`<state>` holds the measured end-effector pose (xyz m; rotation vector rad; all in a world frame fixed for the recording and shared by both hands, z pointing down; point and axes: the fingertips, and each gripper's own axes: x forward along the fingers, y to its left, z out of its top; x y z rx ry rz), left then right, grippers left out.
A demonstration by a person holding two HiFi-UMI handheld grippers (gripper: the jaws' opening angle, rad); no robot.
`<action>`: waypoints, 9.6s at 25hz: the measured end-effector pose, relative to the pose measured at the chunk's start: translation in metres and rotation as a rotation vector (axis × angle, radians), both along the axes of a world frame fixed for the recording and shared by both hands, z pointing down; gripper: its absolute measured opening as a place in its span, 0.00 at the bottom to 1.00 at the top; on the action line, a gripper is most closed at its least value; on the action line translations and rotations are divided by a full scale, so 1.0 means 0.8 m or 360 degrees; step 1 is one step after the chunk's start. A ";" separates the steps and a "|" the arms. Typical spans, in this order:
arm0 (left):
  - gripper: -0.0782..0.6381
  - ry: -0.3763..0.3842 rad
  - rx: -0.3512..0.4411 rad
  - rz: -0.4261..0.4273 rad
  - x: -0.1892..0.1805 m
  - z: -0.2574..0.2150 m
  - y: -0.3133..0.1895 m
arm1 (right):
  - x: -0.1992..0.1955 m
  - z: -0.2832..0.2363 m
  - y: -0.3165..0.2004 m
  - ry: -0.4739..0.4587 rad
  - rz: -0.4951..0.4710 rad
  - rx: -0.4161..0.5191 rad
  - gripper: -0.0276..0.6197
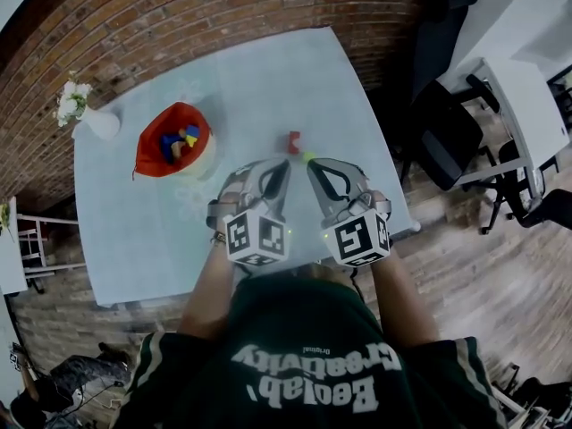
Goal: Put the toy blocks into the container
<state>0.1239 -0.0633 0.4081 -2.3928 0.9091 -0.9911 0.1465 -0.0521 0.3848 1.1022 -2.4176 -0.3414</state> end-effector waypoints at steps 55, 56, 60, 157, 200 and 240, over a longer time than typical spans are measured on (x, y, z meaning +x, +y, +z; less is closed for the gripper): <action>0.12 0.0111 -0.0155 -0.0330 -0.071 0.042 -0.073 | -0.062 0.124 -0.125 0.0148 -0.0297 -0.0393 0.26; 0.12 0.0145 -0.0151 -0.0342 -0.084 0.033 -0.073 | -0.077 0.110 -0.125 0.0135 -0.0305 -0.0361 0.26; 0.12 0.0162 -0.0081 -0.0371 -0.146 0.002 -0.077 | -0.143 0.069 -0.122 0.0064 -0.0320 -0.0299 0.26; 0.12 0.0178 -0.0540 0.0013 -0.039 0.209 -0.149 | -0.036 0.304 -0.180 -0.0066 0.0253 -0.0725 0.30; 0.11 0.0220 -0.0072 -0.0066 -0.090 -0.004 -0.102 | -0.091 0.037 -0.103 -0.0037 0.0127 -0.0199 0.22; 0.12 0.0223 -0.0014 -0.0720 -0.389 -0.009 -0.083 | -0.372 0.022 -0.105 0.0002 -0.0491 -0.0189 0.22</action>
